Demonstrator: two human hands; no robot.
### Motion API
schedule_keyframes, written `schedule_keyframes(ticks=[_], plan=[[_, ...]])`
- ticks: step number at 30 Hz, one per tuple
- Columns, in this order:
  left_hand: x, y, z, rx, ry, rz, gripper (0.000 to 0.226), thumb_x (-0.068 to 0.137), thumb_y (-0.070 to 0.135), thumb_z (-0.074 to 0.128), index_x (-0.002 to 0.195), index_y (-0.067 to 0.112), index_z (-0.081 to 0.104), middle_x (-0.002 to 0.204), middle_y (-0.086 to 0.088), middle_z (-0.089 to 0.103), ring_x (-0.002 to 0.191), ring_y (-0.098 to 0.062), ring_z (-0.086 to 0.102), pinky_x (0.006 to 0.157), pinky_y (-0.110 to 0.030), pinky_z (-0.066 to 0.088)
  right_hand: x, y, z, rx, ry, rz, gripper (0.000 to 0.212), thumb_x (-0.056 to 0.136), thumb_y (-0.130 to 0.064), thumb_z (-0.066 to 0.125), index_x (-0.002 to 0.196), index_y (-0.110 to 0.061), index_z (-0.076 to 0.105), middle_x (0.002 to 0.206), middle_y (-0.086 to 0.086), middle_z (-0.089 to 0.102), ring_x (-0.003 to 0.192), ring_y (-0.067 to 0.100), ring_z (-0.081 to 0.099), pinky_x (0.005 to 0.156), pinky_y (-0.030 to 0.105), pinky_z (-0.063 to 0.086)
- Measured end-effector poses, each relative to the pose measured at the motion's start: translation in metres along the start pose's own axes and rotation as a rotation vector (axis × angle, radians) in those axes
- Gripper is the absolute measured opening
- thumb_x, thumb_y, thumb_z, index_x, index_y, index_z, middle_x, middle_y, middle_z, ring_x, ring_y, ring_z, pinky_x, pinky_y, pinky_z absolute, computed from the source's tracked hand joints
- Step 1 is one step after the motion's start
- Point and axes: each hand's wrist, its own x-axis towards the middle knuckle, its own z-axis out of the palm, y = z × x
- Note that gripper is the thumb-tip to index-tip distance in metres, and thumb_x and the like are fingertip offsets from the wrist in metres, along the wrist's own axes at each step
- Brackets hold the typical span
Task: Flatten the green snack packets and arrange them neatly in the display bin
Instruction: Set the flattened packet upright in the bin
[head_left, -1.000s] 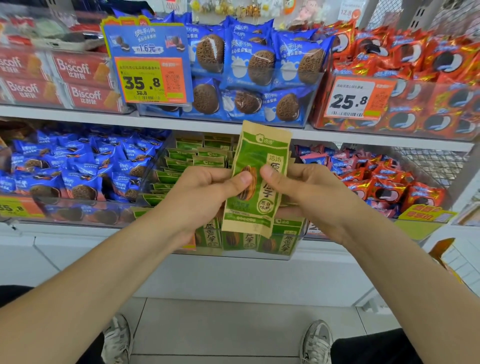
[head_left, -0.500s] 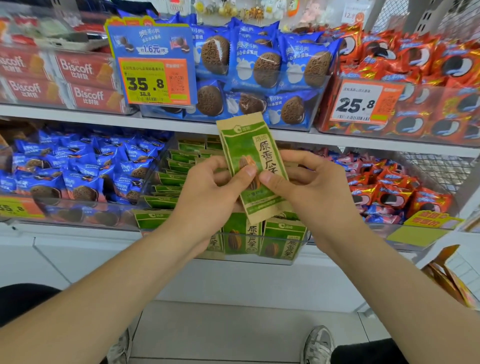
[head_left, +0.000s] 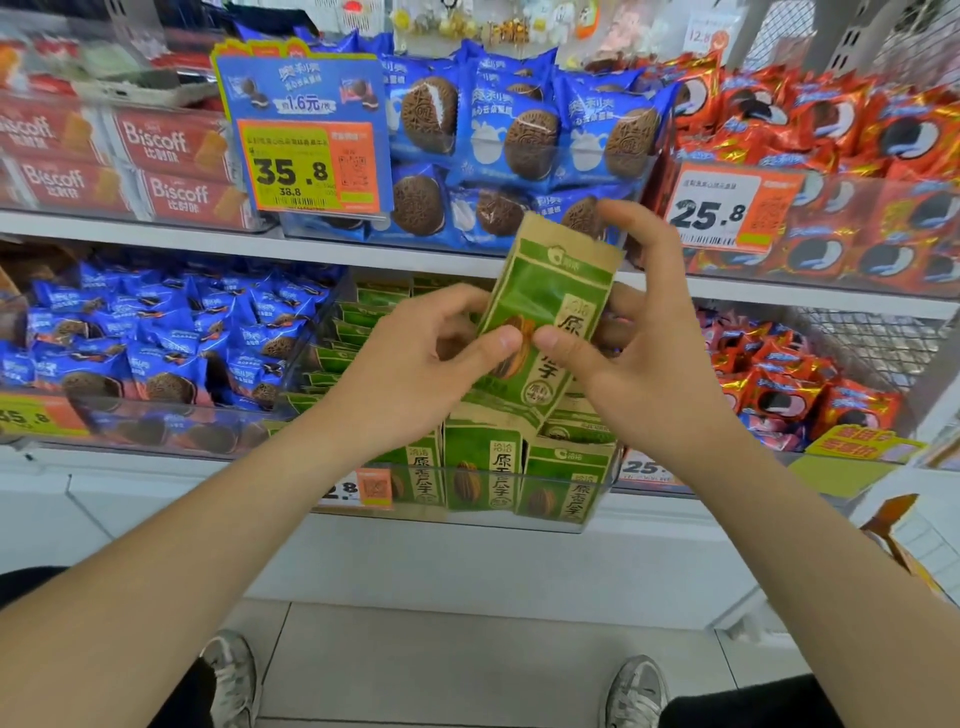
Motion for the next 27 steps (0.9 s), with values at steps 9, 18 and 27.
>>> schedule_keyframes(ticks=[9,18,27], plan=[[0.017,-0.041,-0.019,0.596,-0.122,-0.033,0.006,0.092,0.045,0.077,0.087,0.041,0.078,0.105,0.012,0.053,0.104,-0.013,0.050,0.092,-0.040,0.040,0.016,0.025,0.004,-0.225,0.181,-0.170,0.070,0.096,-0.005,0.075,0.152,-0.020,0.036,0.143,-0.019,0.053,0.106,0.019,0.071,0.084,0.048,0.061],[0.032,-0.052,-0.028,0.751,-0.431,-0.171,0.066,0.075,0.086,0.055,0.132,0.053,0.064,0.162,0.016,0.025,0.152,-0.018,0.012,0.116,-0.060,0.015,0.030,0.039,0.018,-0.179,0.064,-0.154,0.067,0.097,-0.003,0.072,0.145,-0.025,0.032,0.131,-0.009,0.057,0.093,0.031,0.069,0.074,0.055,0.056],[0.040,-0.063,-0.032,0.800,-0.475,-0.291,0.086,0.068,0.098,0.057,0.145,0.063,0.042,0.163,0.022,0.011,0.147,-0.021,0.005,0.117,-0.057,0.018,0.037,0.054,0.011,-0.224,-0.162,-0.156,0.065,0.098,0.000,0.068,0.134,-0.035,0.027,0.104,-0.014,0.062,0.085,0.023,0.070,0.068,0.041,0.059]])
